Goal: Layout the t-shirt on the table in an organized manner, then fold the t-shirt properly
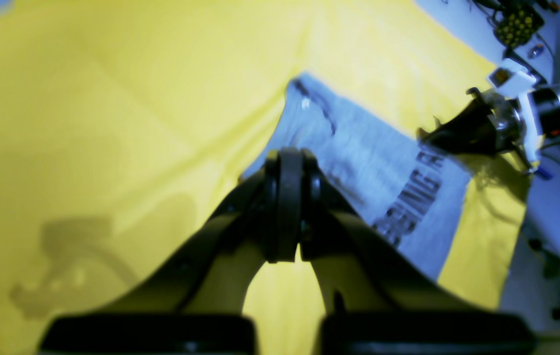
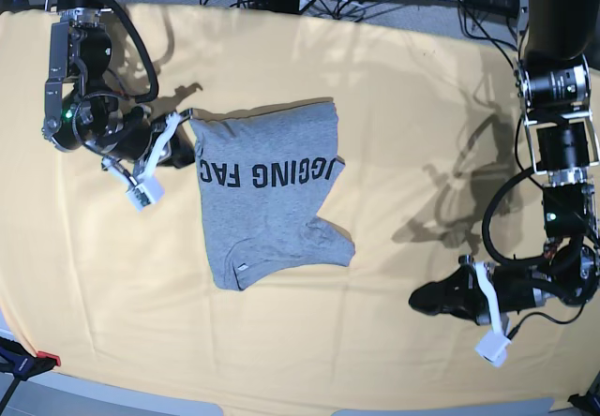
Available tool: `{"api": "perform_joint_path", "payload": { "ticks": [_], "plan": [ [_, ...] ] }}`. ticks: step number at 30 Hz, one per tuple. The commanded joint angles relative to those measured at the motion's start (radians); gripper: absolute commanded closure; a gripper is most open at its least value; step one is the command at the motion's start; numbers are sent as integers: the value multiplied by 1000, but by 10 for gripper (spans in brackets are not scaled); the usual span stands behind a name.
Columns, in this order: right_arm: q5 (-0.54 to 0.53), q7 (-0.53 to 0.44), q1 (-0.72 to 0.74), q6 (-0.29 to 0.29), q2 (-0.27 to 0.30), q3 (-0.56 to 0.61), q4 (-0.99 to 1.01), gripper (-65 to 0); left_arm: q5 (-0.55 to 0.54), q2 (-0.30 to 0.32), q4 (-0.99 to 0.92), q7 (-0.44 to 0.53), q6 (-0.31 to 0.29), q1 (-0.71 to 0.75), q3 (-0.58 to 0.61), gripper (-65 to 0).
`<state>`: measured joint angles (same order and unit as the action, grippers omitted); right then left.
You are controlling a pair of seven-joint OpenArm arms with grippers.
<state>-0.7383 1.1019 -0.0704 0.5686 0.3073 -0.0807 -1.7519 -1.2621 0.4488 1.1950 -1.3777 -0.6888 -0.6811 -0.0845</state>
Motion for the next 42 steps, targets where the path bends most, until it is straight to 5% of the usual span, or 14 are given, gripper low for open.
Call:
{"api": "perform_joint_path", "payload": {
  "ticks": [1,5,9,16,21,28,36,42],
  "plan": [
    [-45,-1,14,26,5,-5,-13,0,-35,10,14,26,1,-27,-4,0],
    [-249,154,0,113,3,-5,-13,0,-40,34,15,23,1,18,-4,0],
    [-413,261,-40,130,3,-5,-14,0,-90,39,15,-19,0,35,-4,0],
    [-436,237,-62,130,4,-23,-17,0,-170,51,15,-19,0,36,-4,0],
    [-451,174,-2,130,3,-156,-43,0,-221,58,16,-19,0,36,-4,0],
    [-713,294,12,130,3,-428,-113,0,-221,69,49,-19,1,87,-4,0],
    [-745,294,-109,130,3,-632,-243,0,-221,121,384,-19,31,274,-13,0],
    [-745,294,-299,130,3,-733,-423,0,-221,187,619,-19,34,478,-131,0]
  ]
}}
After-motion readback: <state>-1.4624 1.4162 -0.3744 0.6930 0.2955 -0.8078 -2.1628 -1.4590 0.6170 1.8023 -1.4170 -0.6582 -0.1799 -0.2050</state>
